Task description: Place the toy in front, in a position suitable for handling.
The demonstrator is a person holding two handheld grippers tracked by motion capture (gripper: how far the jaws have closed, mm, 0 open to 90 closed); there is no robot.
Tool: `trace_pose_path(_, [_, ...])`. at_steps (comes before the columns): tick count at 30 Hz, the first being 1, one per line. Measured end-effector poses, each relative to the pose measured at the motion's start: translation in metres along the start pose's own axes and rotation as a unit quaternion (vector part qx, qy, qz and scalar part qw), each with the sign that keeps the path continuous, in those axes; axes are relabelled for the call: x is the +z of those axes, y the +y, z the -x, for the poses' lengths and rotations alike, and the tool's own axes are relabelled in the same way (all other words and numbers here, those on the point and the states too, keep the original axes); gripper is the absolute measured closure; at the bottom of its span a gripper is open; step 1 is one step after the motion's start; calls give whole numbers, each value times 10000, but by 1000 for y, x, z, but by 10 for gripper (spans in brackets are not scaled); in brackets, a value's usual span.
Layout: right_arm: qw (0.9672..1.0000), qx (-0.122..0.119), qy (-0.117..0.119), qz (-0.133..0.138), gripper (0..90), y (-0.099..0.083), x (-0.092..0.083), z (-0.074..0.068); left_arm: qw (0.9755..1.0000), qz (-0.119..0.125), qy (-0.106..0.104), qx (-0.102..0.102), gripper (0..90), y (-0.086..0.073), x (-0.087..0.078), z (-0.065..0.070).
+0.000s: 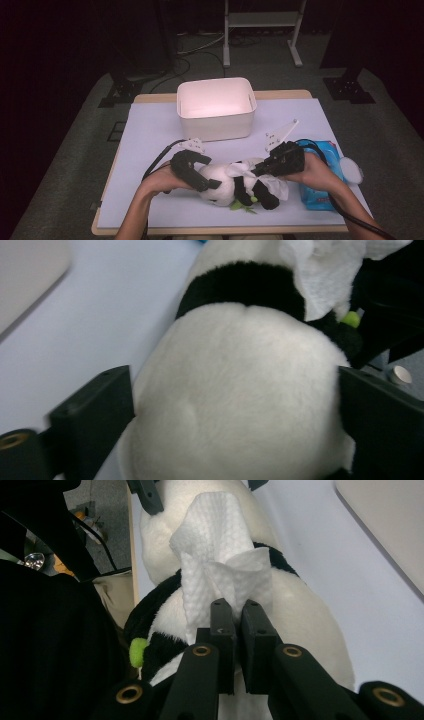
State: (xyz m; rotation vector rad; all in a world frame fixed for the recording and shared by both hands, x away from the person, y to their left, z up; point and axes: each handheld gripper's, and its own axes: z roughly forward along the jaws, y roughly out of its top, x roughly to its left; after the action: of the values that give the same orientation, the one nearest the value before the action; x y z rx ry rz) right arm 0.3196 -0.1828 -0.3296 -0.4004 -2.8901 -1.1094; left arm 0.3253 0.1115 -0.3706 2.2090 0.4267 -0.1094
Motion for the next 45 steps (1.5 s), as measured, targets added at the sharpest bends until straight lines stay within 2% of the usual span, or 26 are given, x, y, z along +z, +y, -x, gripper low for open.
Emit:
trace_pose_path(2, [10000,14,23,-3,846,0,0,-1,9998,32,-22,173,176,-1,0,2])
trace_pose_path(4, [10000,12,12,-2,846,-1,0,-1,9997,49,27,247,259,-2,2,4])
trace_pose_path(5, [10000,9,12,4,845,-1,0,-1,9992,108,126,350,327,-4,2,6])
trace_pose_path(7, [10000,18,-25,18,843,0,-1,-2,9985,212,242,434,418,-6,2,7])
trace_pose_path(8, [10000,-34,-47,44,843,0,-2,-1,9982,256,295,464,447,-6,1,7])
trace_pose_path(13, [9998,67,-43,184,843,3,-9,6,9959,383,517,639,520,2,-2,5])
trace_pose_path(15, [9997,84,-126,171,843,5,-11,9,9946,512,582,689,544,7,-1,3])
trace_pose_path(18, [9995,156,-196,185,842,7,-16,14,9934,556,632,782,559,14,-1,-1])
trace_pose_path(22, [9989,295,-231,267,842,9,-19,22,9906,618,836,886,577,21,-2,-3])
trace_pose_path(27, [9984,398,-172,364,842,12,-18,31,9894,615,952,913,583,22,-6,-4])
trace_pose_path(31, [9988,343,-201,300,843,13,-16,29,9913,542,849,847,582,16,-8,-5])
trace_pose_path(32, [9991,285,-234,230,842,12,-15,28,9925,516,765,800,577,13,-8,-6])
trace_pose_path(35, [9995,239,-157,143,842,8,-14,22,9943,483,642,706,563,2,-7,-6])
trace_pose_path(39, [9993,289,-173,166,842,-2,-21,21,9938,580,622,723,557,-10,-10,-2])
trace_pose_path(43, [9986,448,-239,129,840,-14,-28,21,9935,600,606,757,543,-15,-12,2])
trace_pose_path(45, [9984,477,-264,150,839,-18,-31,23,9927,594,574,874,543,-16,-11,5])
